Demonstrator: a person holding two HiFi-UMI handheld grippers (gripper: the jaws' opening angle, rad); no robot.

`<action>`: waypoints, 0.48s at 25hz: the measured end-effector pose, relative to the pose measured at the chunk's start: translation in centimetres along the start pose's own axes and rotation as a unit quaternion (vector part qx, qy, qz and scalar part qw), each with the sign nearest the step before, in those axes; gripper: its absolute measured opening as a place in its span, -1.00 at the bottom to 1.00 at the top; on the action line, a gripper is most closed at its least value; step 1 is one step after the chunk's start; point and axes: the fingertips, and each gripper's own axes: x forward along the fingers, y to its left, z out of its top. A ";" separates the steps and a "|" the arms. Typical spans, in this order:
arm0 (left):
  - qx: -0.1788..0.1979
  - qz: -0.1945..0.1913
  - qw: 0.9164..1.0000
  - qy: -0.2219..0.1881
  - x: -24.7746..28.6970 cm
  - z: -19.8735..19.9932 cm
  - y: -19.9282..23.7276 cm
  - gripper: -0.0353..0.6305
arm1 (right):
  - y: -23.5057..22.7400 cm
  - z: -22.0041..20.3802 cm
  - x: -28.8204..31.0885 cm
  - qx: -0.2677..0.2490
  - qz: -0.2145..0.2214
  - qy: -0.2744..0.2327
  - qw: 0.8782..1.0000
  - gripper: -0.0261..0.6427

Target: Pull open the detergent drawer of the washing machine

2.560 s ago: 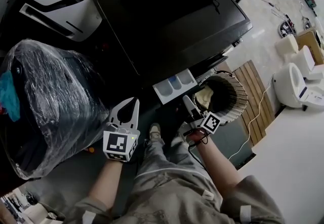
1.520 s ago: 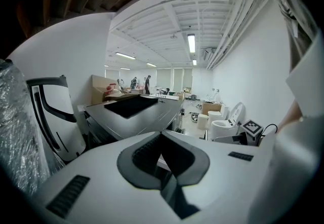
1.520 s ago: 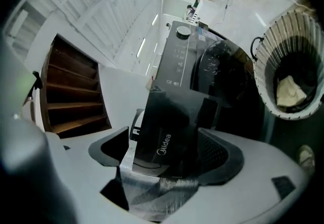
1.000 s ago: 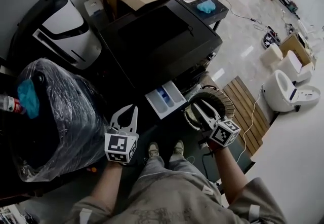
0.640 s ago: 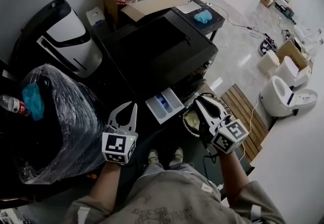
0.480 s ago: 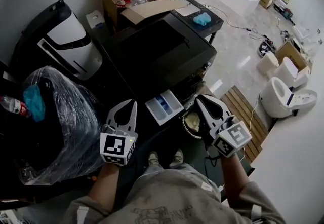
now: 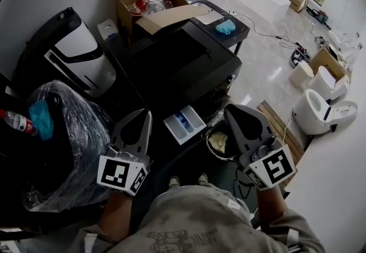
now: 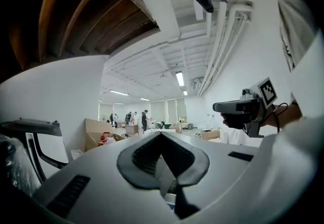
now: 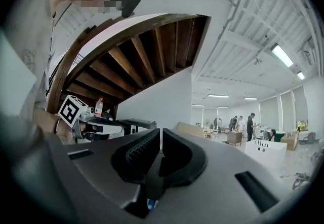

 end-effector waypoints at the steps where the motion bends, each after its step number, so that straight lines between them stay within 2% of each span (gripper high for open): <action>1: 0.003 0.005 1.000 -0.001 -0.2 0.4 0.1 -0.85 | 0.2 0.6 -0.1 -0.004 0.000 -0.007 1.000 -0.80; 6: 0.061 0.020 0.998 0.007 -1.2 1.2 -0.7 -0.85 | 1.3 2.1 -0.8 -0.025 0.009 -0.011 1.000 -0.81; 12: 0.056 0.012 0.998 0.017 -1.1 0.9 -2.1 -0.85 | 1.3 2.1 -0.9 -0.013 0.002 -0.006 1.000 -0.81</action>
